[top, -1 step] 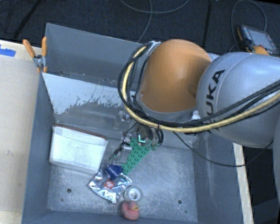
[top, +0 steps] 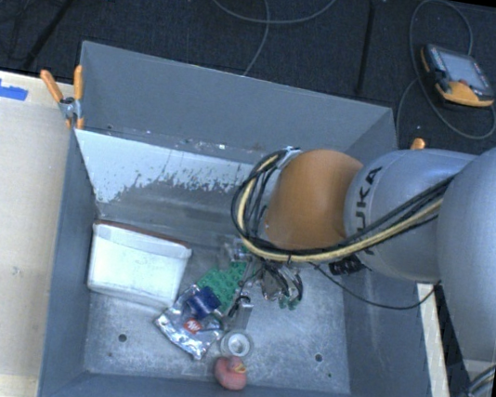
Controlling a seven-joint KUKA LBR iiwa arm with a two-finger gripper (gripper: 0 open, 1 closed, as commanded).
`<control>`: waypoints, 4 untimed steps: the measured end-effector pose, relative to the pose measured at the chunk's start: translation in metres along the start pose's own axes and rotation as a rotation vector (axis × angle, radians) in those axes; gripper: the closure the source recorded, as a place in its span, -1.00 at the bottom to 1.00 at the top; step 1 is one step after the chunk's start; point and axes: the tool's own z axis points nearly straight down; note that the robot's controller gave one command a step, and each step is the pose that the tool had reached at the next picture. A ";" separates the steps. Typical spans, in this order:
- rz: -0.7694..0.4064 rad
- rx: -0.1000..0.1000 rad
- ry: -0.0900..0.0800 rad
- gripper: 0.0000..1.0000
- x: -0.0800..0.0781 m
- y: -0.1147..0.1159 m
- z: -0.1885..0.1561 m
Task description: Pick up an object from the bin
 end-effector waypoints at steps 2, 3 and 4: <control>-0.168 0.001 -0.007 -1.00 -0.027 -0.013 -0.034; -0.384 0.000 -0.002 -1.00 -0.035 -0.009 -0.003; -0.379 0.000 -0.003 -1.00 -0.035 -0.009 -0.003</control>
Offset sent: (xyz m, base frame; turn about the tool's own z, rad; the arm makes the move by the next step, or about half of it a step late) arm 0.0163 0.0044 0.0341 -0.0517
